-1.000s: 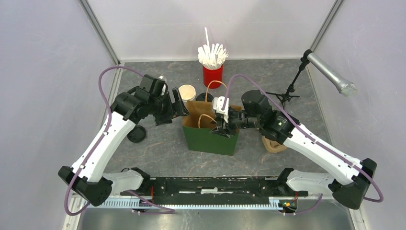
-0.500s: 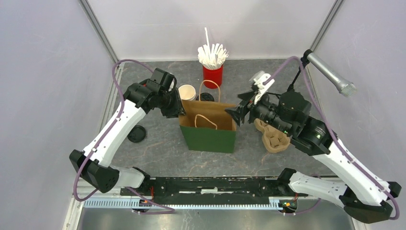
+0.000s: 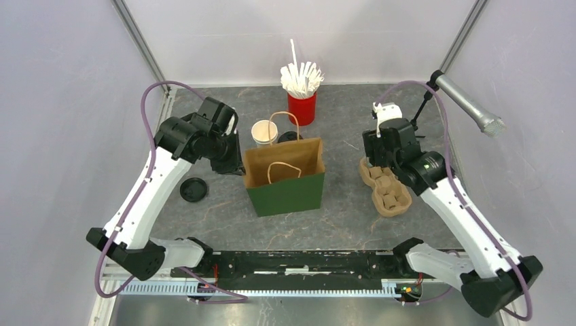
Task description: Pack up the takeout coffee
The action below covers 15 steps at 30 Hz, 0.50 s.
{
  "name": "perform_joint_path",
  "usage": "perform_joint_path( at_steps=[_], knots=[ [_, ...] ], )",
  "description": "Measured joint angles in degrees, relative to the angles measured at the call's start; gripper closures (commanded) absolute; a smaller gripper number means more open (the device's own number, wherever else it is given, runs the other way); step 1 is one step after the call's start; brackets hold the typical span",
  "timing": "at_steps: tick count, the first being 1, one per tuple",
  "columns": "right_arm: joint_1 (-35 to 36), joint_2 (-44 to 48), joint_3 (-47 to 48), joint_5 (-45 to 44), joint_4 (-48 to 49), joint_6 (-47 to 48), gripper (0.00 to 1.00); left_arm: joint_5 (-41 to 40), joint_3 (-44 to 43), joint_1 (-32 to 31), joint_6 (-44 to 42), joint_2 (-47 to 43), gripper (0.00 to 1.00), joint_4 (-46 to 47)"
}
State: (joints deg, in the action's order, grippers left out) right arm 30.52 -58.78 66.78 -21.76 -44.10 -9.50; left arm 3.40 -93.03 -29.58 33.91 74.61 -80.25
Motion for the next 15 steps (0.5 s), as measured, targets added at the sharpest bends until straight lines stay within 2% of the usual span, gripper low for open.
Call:
perform_joint_path(
  at_steps=[2, 5, 9, 11, 15],
  knots=[
    [-4.33, -1.42, -2.99, 2.14, -1.05, 0.92, 0.40, 0.17, 0.48, 0.04, -0.94, -0.74, 0.88, -1.53],
    [-10.69, -3.89, -5.92, 7.54, -1.73, 2.99, 0.49, 0.44, 0.50, 0.44, -2.58, -0.94, 0.87, -4.39],
    [-18.75, -6.78, -8.50, 13.27, -2.19, 5.73, 0.50, 1.38, -1.51, 1.05, -3.67, -0.87, 0.84, -7.43],
    [-20.83, -7.87, -9.11, 15.13, -2.56, 7.15, 0.50, 1.75, -3.37, 1.31, -3.67, -0.87, 0.80, -8.07],
    [-23.26, -10.36, -10.14, 18.43, -2.91, 10.32, 0.52, 3.26, -6.62, 1.86, -3.72, -0.44, 0.79, -8.24]
  ],
)
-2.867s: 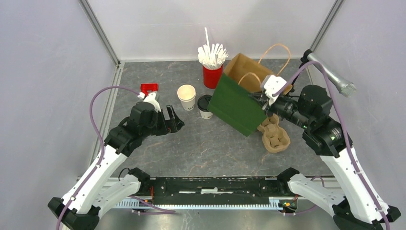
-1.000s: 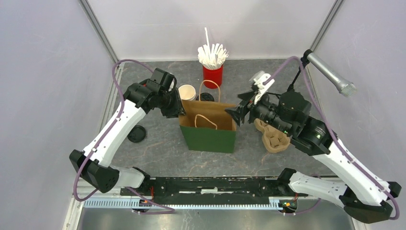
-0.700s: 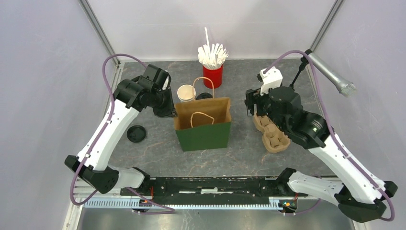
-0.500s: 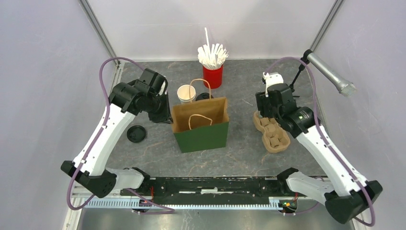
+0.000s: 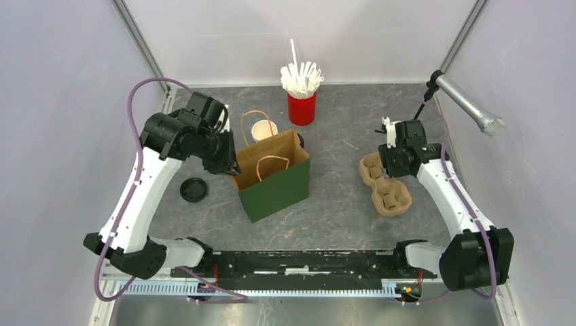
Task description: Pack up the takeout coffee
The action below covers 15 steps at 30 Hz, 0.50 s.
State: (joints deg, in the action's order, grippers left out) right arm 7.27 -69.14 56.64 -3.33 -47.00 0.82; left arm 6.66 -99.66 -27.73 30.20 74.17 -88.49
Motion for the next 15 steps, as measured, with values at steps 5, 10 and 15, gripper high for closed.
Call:
perform_joint_path(
  at_steps=[5, 10, 15],
  knots=[
    [-0.85, -0.85, -2.62, 2.38, 0.79, 2.86, 0.52, 1.33, -1.09, 0.35, 0.00, 1.77, 0.70, -0.22],
    [-1.01, -0.76, -6.38, 5.38, 3.78, 4.87, 0.52, 0.61, -1.60, 0.39, 0.11, 2.67, 0.57, -1.01],
    [-1.01, -0.20, -9.42, 6.58, 6.71, 5.97, 0.53, -0.13, -3.52, 0.57, 0.31, 2.69, 0.55, -1.29]
  ],
)
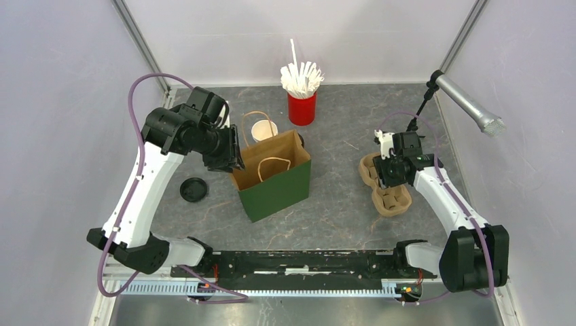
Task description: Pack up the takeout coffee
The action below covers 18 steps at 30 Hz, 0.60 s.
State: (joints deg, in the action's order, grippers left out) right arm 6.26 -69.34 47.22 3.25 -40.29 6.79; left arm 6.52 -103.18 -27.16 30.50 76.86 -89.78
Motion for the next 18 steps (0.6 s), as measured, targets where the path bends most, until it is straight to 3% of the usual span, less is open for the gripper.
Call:
perform_joint_path(
  at_steps=[6, 18],
  knots=[
    [0.00, 0.33, -0.33, -0.07, 0.90, 0.66, 0.64, -1.95, -0.17, 0.09, 0.11, -0.09, 0.39, -0.13],
    [0.00, 0.57, 7.06, -1.88, -4.85, 0.39, 0.66, -5.14, 1.01, 2.12, 2.05, -0.59, 0.39, -0.15]
  ],
)
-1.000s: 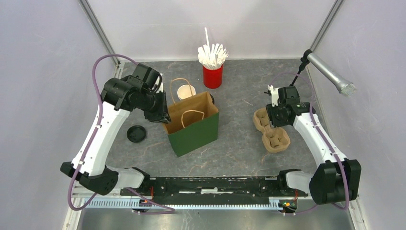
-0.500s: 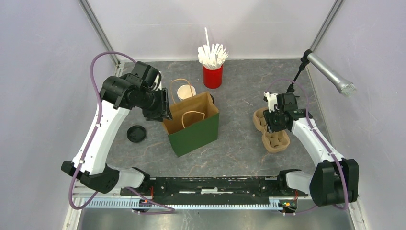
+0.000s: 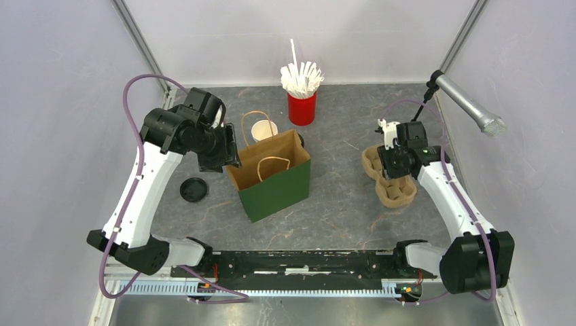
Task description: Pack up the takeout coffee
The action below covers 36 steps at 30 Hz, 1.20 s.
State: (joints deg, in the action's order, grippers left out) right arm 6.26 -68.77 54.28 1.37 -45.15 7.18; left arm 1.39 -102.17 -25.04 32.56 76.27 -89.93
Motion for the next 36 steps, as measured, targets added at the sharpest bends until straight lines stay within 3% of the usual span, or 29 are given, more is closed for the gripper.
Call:
perform_joint_path(
  at_steps=[11, 18, 23, 30, 36],
  knots=[
    [0.00, 2.49, -7.89, 3.02, 2.38, -2.21, 0.64, 0.17, 1.57, 0.33, 0.15, 0.04, 0.37, 0.04],
    [0.00, 1.97, -6.91, 3.13, 2.54, -2.45, 0.65, 0.26, 3.78, 0.59, 0.17, 0.04, 0.36, 0.11],
    [0.00, 2.14, -6.49, 3.17, 2.34, -2.47, 0.55, 0.81, 4.20, 0.59, 0.20, 0.02, 0.35, 0.26],
    [0.00, 2.45, -6.49, 2.99, 2.60, -1.33, 0.66, 1.90, 4.20, 0.59, 0.17, -0.09, 0.35, 0.50],
    [0.00, 2.45, -6.08, 2.99, 1.97, -1.20, 0.63, 1.97, 4.22, 0.59, 0.17, -0.85, 0.34, 0.50]
  ],
)
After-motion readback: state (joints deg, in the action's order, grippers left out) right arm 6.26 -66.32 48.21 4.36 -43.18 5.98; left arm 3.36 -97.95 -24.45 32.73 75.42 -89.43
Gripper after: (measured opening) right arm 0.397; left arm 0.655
